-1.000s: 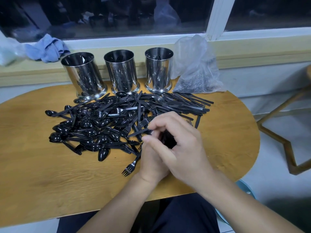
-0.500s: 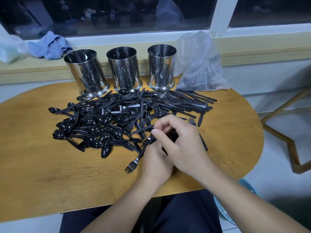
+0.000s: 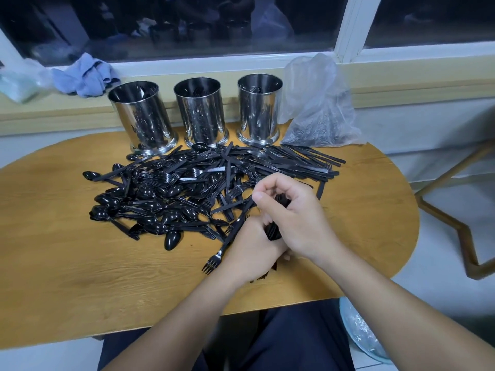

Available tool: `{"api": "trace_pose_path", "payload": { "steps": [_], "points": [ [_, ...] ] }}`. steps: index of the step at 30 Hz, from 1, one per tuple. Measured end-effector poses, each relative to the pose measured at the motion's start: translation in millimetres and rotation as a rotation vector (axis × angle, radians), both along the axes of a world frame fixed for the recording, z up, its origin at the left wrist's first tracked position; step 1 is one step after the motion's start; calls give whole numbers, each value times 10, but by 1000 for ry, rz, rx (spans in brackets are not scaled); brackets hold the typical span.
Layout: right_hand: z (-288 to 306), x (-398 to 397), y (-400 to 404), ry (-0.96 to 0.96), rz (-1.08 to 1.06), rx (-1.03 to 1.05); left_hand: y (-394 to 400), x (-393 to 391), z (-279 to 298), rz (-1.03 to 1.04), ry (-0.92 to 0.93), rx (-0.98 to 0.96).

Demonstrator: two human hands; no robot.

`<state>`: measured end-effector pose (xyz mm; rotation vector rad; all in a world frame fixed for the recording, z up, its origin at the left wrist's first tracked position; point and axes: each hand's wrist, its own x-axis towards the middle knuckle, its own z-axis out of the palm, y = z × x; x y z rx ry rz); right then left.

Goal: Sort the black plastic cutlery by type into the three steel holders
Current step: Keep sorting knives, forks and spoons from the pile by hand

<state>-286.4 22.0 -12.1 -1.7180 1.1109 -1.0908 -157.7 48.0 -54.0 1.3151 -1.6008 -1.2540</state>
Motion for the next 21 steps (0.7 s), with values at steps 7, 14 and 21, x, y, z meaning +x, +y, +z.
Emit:
{"api": "trace_pose_path", "payload": {
  "steps": [7, 14, 21],
  "points": [
    [203, 111, -79, -90, 34, 43, -86, 177, 110, 13, -30, -30],
    [361, 651, -506, -242, 32, 111, -444, 996, 629, 237, 179, -95],
    [185, 1571, -1290, 103, 178, 116, -1357, 2115, 1093, 474, 338, -114]
  ]
}}
